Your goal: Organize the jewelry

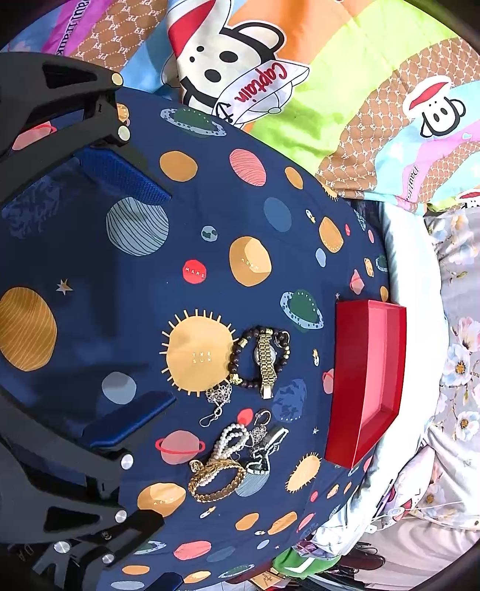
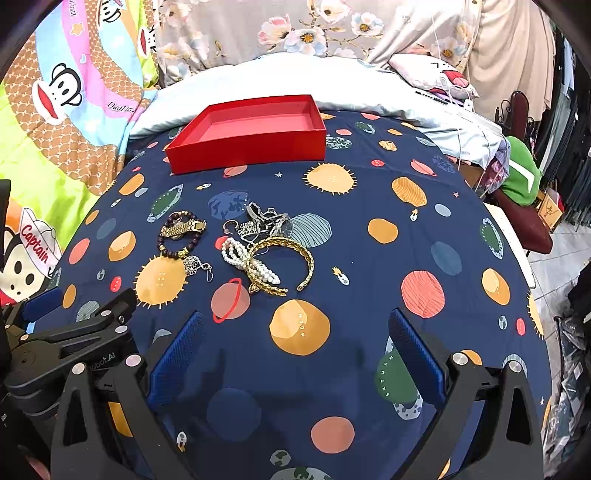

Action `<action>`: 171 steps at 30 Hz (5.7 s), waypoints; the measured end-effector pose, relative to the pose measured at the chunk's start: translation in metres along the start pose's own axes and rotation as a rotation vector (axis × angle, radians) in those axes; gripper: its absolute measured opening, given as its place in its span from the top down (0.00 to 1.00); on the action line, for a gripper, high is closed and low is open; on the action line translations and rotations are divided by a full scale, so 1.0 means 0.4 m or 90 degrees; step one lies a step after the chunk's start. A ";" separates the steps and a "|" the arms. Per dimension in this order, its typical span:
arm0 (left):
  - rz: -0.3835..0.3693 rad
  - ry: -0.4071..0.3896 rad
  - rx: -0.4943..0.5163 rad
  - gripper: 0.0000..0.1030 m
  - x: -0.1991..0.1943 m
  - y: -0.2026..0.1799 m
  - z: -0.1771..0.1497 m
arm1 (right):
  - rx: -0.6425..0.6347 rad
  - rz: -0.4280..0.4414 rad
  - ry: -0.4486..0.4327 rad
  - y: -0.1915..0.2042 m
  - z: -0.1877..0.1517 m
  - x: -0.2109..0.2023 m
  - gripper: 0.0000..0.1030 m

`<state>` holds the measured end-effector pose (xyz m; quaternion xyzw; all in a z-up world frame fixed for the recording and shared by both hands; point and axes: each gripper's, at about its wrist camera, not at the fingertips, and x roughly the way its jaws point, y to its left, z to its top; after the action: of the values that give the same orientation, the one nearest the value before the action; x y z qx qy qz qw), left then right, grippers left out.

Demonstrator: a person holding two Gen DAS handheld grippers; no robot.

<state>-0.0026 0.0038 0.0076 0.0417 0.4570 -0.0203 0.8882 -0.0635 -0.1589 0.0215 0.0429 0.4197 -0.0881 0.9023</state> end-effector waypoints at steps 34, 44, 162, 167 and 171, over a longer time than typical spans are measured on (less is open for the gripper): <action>0.003 0.004 -0.004 0.05 0.015 0.017 -0.009 | 0.002 0.002 0.003 0.007 -0.006 0.007 0.05; 0.004 0.006 -0.004 0.05 0.018 0.014 -0.010 | 0.003 0.003 0.005 0.009 -0.009 0.009 0.05; -0.142 0.065 0.006 0.87 0.089 -0.184 0.075 | 0.100 0.125 0.035 -0.188 0.039 0.112 0.44; -0.140 0.036 0.014 0.87 0.047 -0.161 0.091 | 0.084 0.138 0.030 -0.149 0.055 0.108 0.44; -0.141 0.026 0.009 0.87 0.035 -0.139 0.103 | 0.073 0.144 0.025 -0.123 0.070 0.106 0.44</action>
<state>0.0347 -0.0554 0.0171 -0.0023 0.4764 -0.1206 0.8709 -0.0254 -0.2168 0.0070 0.1431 0.4241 -0.0092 0.8942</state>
